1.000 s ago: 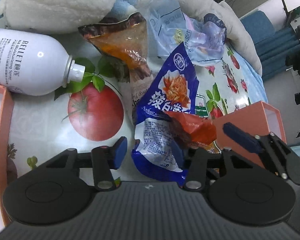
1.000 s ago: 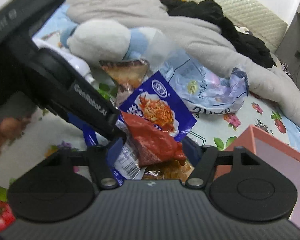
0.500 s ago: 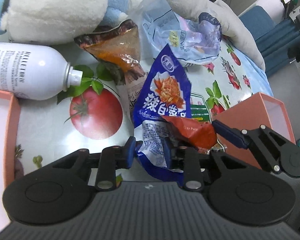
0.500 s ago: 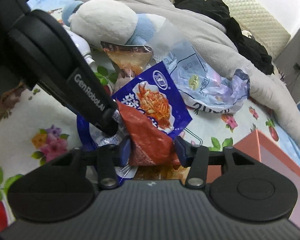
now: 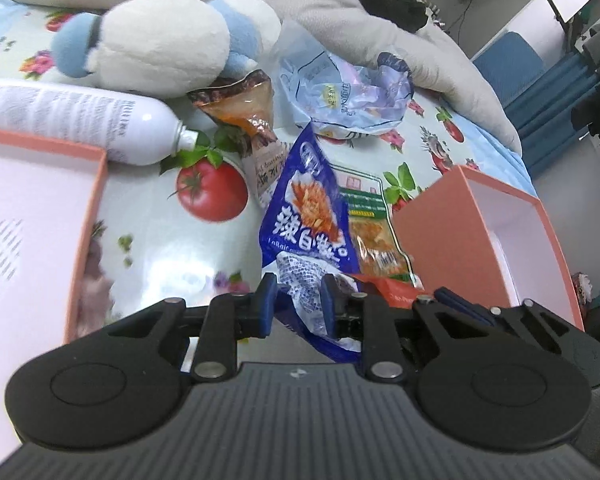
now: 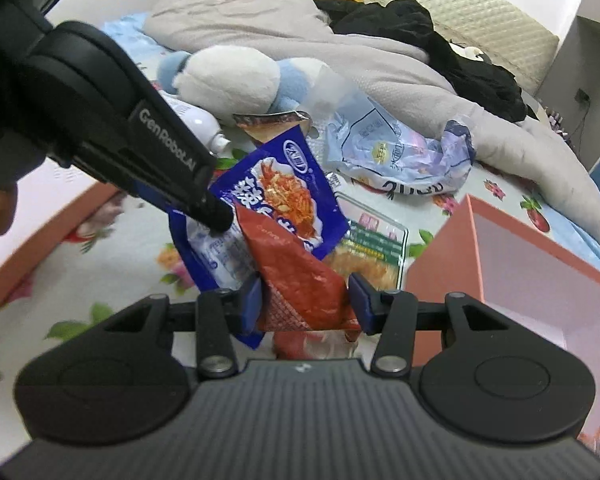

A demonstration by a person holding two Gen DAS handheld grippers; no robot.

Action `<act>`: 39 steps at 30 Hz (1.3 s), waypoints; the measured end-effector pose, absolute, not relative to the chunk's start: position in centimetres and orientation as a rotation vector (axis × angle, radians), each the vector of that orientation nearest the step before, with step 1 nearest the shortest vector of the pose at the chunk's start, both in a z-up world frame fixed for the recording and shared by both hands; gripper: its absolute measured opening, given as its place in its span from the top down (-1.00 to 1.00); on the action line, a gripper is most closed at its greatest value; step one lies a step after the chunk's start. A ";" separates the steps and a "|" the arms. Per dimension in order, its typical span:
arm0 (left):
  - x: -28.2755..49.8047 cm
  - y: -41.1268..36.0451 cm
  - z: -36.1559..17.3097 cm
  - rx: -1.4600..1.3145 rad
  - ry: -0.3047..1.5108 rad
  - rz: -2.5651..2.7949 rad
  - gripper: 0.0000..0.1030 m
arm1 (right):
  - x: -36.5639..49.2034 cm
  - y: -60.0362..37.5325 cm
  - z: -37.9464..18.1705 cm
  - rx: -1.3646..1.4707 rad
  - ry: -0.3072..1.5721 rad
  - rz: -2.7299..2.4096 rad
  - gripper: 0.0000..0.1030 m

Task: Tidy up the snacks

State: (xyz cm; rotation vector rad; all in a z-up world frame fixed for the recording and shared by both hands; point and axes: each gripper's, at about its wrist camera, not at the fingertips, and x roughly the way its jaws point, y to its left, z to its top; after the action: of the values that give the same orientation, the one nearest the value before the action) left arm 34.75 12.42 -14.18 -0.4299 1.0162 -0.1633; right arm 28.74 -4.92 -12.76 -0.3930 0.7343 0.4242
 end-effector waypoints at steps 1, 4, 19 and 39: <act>33.8 12.4 -13.9 -0.426 1.011 -0.157 0.49 | 27.9 -5.1 -12.6 -0.391 0.733 0.422 0.04; 31.1 12.4 -13.1 -0.422 0.999 -0.146 0.72 | 25.7 -5.9 -12.2 -0.371 0.741 0.417 0.04; 20.2 11.9 -14.4 -0.390 1.019 -0.117 0.77 | 17.1 -8.3 -13.1 -0.198 0.827 0.406 0.06; 15.9 12.7 -16.2 -0.270 1.116 -0.102 -0.71 | 15.2 -12.3 -15.5 0.062 0.954 0.371 0.12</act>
State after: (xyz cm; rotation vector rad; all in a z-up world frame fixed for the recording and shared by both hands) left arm 15.93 12.72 -16.22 -0.2701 1.1156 -0.1017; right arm 15.16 -12.29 -15.51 0.0618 0.9544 0.3713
